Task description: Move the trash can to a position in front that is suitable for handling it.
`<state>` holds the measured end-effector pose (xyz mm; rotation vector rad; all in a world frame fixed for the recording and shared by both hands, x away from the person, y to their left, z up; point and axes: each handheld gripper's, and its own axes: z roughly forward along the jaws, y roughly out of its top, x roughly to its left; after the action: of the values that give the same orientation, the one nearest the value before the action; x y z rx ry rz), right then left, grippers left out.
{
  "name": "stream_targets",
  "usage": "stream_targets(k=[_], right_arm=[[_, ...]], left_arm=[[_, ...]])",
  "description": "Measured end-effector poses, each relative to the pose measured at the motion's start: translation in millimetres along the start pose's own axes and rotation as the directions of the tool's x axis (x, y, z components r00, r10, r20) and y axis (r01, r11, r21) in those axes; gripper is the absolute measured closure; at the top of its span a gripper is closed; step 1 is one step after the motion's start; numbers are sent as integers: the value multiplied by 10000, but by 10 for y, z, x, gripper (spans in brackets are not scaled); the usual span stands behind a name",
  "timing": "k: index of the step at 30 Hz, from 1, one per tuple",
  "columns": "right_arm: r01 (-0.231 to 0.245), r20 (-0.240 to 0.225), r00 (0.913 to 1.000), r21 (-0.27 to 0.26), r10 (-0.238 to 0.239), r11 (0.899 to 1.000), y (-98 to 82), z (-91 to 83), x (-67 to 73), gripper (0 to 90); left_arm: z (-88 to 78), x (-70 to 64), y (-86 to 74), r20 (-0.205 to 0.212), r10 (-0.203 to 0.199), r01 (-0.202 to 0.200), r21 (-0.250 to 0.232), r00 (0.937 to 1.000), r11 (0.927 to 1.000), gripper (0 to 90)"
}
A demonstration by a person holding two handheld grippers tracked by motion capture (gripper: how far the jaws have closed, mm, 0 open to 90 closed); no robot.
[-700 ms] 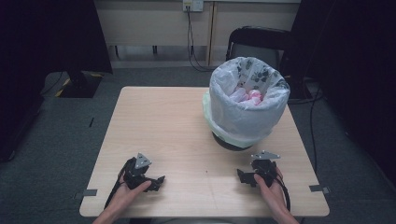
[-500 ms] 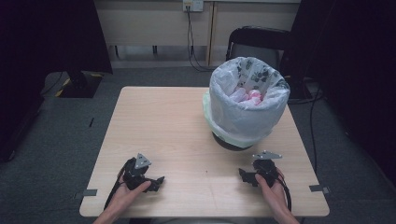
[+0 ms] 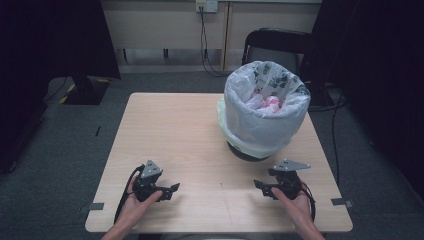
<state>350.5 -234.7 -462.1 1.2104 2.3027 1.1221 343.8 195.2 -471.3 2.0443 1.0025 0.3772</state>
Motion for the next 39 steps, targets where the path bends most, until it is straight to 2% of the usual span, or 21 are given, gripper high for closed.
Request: stream_targets(k=[2,4,6,8,10,11,13,14,15,17,18,19,21,22,24,27,32,34,35,39], right_arm=[[57,-50,10000,-38,-57,10000,23,-34,-18,348],[6,-171,9999,-163,-9,9999,44,-71,-44,390],[9,-213,9998,-272,-15,9996,72,-114,-73,437],[161,-273,9995,-352,-171,9992,103,-161,-97,500],[-12,-290,9996,-488,-2,9988,179,-205,-153,538],[-12,-290,9996,-488,-2,9988,179,-205,-153,538],[-57,-340,9994,-602,36,9982,204,-223,-190,521],[-66,-312,9995,-676,45,9977,206,-234,-202,502],[-157,-356,9993,-665,133,9977,199,-268,-242,397],[-216,-224,9995,-739,200,9970,201,-307,-282,338],[-216,-224,9995,-739,200,9970,201,-307,-282,338],[-191,-129,9998,-741,182,9971,213,-321,-315,341],[-30,-39,10000,-775,27,9970,248,-351,-379,447],[28,135,9999,-756,-18,9971,288,-377,-438,531],[90,184,9998,-784,-76,9969,304,-385,-472,558],[-97,377,9992,-909,132,9958,347,-414,-599,608],[-355,595,9974,-973,414,9946,423,-453,-772,606],[-93,1063,9942,-699,167,9975,460,-456,-817,537],[8,1270,9919,-488,54,9988,481,-460,-842,517],[-228,1741,9842,-489,310,9985,586,-543,-1040,516]], left_arm=[[-7,-24,66,-82,150,-151,-111,9999,9998,161],[14,-35,143,48,13,-12,-333,10000,9994,161],[45,-39,243,69,126,-123,-400,9999,9991,162],[110,-52,360,102,-35,41,-571,9999,9984,162],[192,-58,452,173,25,-16,-531,9998,9986,160],[253,-46,504,318,90,-78,-393,9995,9992,160],[359,-49,579,326,48,-29,-587,9995,9983,180],[410,-49,626,537,-167,200,-632,9984,9978,193],[433,-45,669,654,-265,313,-724,9975,9969,202],[460,-44,823,471,-332,373,-881,9983,9954,217],[460,-44,823,471,-332,373,-881,9983,9954,219],[473,-41,896,493,-350,397,-990,9982,9943,219],[486,-43,1018,416,-266,313,-1176,9988,9926,223],[491,-41,1066,345,-168,209,-1225,9993,9922,224],[504,-42,1189,265,-180,218,-1506,9995,9884,224],[548,-26,1355,221,-217,253,-1768,9995,9839,225],[712,-44,1547,423,-200,270,-1730,9989,9846,223],[774,-65,1619,274,-9,50,-1483,9996,9889,227],[792,-70,1657,222,39,-4,-1524,9997,9883,227],[854,-50,1819,102,16,1,-1659,9999,9861,228]])
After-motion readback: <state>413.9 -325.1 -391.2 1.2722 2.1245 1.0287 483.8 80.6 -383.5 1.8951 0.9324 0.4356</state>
